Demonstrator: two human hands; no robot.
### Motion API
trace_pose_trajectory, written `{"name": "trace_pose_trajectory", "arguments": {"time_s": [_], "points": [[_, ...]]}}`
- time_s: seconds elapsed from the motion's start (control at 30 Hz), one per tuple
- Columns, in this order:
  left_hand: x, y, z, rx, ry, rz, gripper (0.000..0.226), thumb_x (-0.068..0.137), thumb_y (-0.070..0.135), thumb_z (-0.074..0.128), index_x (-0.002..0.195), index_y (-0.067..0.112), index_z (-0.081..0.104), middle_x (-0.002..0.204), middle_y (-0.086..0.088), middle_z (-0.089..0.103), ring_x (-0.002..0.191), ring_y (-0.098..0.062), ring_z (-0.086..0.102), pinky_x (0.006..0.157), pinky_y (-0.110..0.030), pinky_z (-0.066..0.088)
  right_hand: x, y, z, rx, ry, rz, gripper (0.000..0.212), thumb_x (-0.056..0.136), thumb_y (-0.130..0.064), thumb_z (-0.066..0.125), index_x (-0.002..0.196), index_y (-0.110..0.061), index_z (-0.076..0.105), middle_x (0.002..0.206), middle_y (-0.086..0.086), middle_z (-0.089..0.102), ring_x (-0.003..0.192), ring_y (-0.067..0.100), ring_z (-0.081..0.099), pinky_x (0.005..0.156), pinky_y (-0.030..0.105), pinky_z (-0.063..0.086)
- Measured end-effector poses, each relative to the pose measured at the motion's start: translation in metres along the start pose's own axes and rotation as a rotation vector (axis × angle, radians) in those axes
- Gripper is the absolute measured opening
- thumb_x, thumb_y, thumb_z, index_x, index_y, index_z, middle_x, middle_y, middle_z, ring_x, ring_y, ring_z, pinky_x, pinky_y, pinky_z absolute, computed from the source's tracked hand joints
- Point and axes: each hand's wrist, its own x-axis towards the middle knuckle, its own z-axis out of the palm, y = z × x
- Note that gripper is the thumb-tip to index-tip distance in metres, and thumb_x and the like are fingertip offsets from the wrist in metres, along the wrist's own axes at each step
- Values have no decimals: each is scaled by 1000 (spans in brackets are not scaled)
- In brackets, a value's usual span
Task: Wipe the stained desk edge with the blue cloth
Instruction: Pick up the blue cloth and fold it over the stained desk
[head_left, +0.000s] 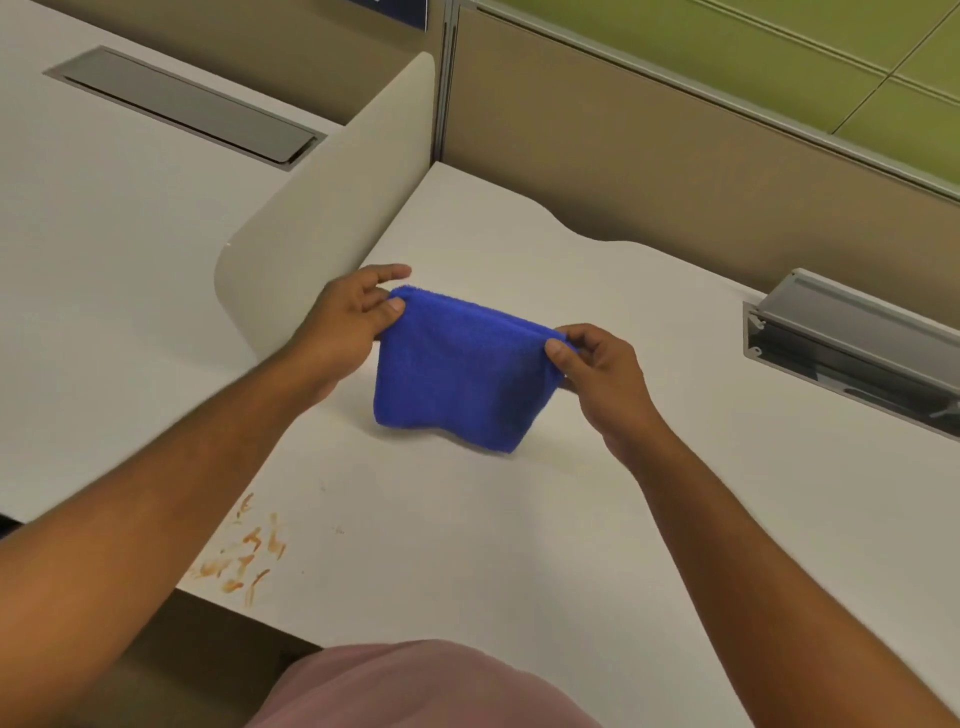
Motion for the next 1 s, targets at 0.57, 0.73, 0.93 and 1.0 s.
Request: {"name": "trace_pose_trajectory", "arguments": {"time_s": [0.57, 0.73, 0.93, 1.0], "points": [[-117, -143, -2, 737, 174, 193, 33, 96, -4, 70, 112, 23, 80, 109, 9, 78, 99, -24, 55, 86, -48, 46, -28, 87, 65, -799, -212, -378, 22, 99, -9, 70, 118, -14, 80, 117, 6, 79, 113, 30, 66, 100, 33, 49], [-151, -163, 6, 861, 271, 134, 40, 93, -7, 73, 117, 24, 78, 116, 3, 74, 103, -24, 48, 80, -38, 40, -55, 109, 67, -874, -268, -443, 21, 98, -19, 72, 118, -19, 79, 115, 0, 79, 109, 28, 67, 93, 37, 42], [-193, -168, 17, 1139, 439, 77, 41, 84, -2, 83, 115, 24, 80, 143, -10, 62, 115, -39, 54, 84, -48, 33, -92, 117, 76, -808, -363, -517, 14, 92, -17, 76, 105, -16, 80, 96, 0, 78, 90, 27, 67, 87, 44, 54], [-208, -169, 23, 1151, 497, 14, 38, 84, 1, 84, 111, 28, 80, 146, -10, 59, 122, -39, 49, 87, -49, 29, -106, 118, 79, -802, -410, -528, 10, 88, -14, 75, 97, -15, 80, 88, -1, 75, 84, 25, 64, 82, 42, 53]]}}
